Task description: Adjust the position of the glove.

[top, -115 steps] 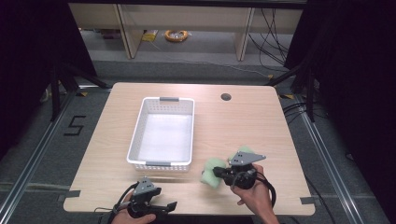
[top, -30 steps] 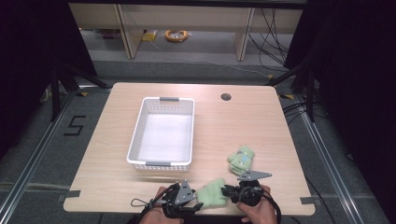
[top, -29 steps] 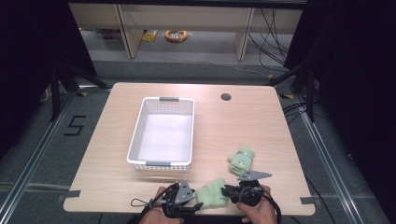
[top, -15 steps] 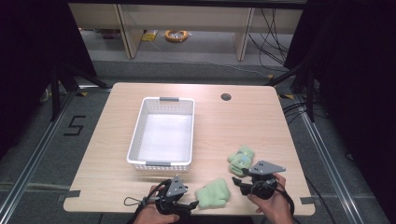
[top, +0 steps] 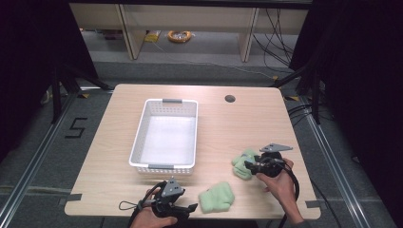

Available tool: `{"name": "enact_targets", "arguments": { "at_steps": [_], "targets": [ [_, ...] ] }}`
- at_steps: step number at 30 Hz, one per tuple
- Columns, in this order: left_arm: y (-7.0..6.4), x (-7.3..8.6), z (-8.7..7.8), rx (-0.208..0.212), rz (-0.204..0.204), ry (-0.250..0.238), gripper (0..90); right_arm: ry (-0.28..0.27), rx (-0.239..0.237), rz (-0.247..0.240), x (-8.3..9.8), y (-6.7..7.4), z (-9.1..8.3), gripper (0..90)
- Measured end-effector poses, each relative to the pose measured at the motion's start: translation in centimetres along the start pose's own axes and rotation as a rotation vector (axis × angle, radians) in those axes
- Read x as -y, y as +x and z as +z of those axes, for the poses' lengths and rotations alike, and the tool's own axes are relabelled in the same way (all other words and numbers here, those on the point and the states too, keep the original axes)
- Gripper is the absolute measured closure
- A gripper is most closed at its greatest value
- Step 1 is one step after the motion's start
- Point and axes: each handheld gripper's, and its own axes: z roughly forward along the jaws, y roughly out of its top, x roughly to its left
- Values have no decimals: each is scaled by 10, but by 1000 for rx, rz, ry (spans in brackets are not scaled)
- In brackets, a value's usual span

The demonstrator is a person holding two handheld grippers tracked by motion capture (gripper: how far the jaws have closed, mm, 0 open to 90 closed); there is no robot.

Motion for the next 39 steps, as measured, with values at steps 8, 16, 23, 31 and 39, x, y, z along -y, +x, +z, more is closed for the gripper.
{"name": "enact_targets", "arguments": {
  "at_steps": [8, 16, 23, 31, 39],
  "targets": [
    [3, 4, -4, -3, -5, -4, 311, 37, 5, 88, -7, 2, 15, 496],
    [7, 6, -2, -17, -15, -3, 310, 83, 16, 82, -5, 1, 29, 528],
    [8, 6, -1, -31, 3, 10, 310, 64, -63, -2, -2, -9, 31, 764],
    [12, 6, -1, -16, -33, -3, 312, -33, -100, -112, -9, -1, 10, 828],
    [14, 5, -5, -27, -36, -31, 313, -135, -237, -199, -18, 24, -38, 829]
  ]
}}
